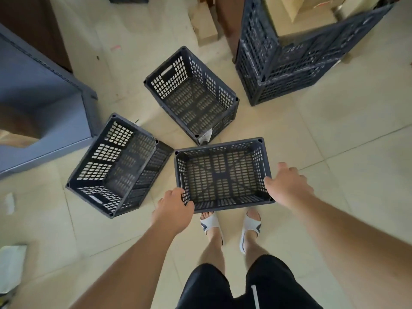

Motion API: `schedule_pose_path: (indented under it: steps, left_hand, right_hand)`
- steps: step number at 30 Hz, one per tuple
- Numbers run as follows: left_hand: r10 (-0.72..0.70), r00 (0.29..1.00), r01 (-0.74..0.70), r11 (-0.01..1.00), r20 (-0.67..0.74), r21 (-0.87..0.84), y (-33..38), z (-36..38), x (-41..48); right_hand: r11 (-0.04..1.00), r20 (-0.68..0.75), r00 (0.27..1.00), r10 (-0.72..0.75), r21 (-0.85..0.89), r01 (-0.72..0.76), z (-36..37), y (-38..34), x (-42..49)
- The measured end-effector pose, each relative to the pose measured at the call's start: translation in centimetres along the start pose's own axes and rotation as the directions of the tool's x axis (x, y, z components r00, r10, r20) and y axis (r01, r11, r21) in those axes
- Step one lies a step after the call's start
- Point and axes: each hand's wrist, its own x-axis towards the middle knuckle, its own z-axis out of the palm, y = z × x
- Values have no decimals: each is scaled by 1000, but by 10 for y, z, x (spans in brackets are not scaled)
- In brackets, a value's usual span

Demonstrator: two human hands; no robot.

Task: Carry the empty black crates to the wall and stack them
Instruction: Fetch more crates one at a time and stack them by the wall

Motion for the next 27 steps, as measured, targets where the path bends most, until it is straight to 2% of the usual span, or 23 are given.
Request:
schedule_pose_path:
  steps: [7, 13, 20, 22, 27]
  left_hand:
    - [-71, 997, 76, 988, 40, -134, -20, 43, 115]
    - [-127, 991, 135, 970, 53, -204, -28, 103, 198]
    - [-250, 964, 267, 916, 94, -300, -52, 171, 275]
    - [-292, 955, 294, 902, 56, -317, -55, 182, 293]
    - [-407, 900, 355, 891, -153, -284, -60, 198, 343]
  right_hand:
    - [997, 48, 997, 54, 59, -57, 73, -17, 89]
    - [986, 70, 990, 122, 108, -129, 142, -4, 164]
    - [979, 47, 985, 165, 110, -169, 203, 18, 252]
    - [974, 23, 982, 185, 125, -187, 215, 23, 274]
    - [966, -37, 980, 196, 181, -186, 239, 28, 322]
